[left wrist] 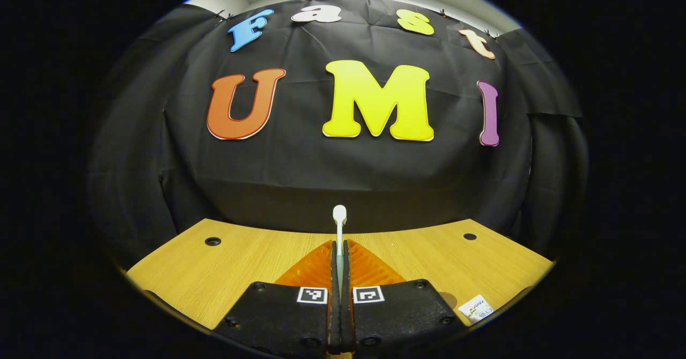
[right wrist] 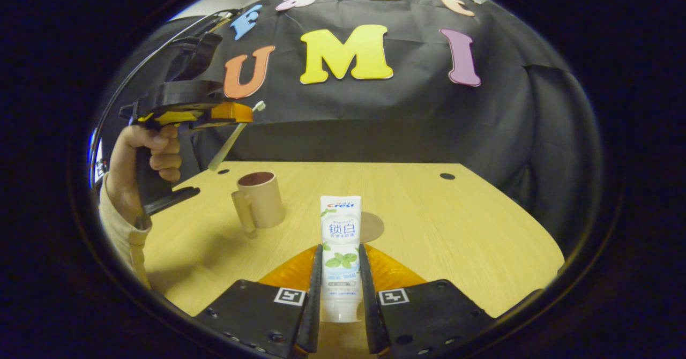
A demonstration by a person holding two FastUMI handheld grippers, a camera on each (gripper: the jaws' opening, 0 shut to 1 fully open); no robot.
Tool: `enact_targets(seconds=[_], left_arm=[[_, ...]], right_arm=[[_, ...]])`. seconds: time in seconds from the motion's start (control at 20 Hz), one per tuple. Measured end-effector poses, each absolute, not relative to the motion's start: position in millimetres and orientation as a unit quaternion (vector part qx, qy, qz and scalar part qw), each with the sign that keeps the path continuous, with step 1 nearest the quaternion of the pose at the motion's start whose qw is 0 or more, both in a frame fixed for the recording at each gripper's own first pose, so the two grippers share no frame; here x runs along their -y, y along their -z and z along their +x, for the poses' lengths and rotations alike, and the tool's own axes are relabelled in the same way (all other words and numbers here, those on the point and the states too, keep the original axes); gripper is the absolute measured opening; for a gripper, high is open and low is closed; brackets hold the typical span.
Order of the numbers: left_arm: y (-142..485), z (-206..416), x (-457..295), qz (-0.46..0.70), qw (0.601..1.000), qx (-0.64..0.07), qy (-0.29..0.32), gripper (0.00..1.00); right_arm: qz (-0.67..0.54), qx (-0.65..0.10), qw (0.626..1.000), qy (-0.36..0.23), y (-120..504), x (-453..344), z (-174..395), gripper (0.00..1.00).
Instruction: Put the toothbrush and toothpaste on the desktop into the cup, then pick up the cup and place it on the coaster on the desktop.
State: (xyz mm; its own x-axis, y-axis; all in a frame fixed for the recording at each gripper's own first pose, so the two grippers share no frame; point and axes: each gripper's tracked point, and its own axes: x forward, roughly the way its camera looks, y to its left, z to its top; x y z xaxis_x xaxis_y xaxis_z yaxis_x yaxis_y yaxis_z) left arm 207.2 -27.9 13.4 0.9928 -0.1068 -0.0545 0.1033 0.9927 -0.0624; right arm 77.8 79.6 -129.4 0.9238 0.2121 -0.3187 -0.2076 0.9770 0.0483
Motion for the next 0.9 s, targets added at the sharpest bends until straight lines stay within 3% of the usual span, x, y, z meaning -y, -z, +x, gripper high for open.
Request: enact_targets(seconds=[0.55,0.6,0.65,0.9], left_arm=[[15.7,244.3,29.1,-0.005,0.998,-0.049,0.047,0.07],[18.3,246.6,29.5,-0.007,0.997,-0.052,0.049,0.03],[20.8,250.8,29.4,-0.006,0.997,-0.055,0.050,0.09],[28.8,245.5,29.5,-0.018,0.995,-0.074,0.060,0.11]], right_arm=[[0.011,-0.116,0.985,-0.127,87.7,-103.5,95.5,0.35],[0.005,-0.110,0.986,-0.125,83.7,-102.8,96.1,0.35],[0.000,-0.103,0.987,-0.121,80.2,-101.0,98.2,0.37],[0.006,-0.102,0.988,-0.115,75.3,-103.7,101.9,0.37]])
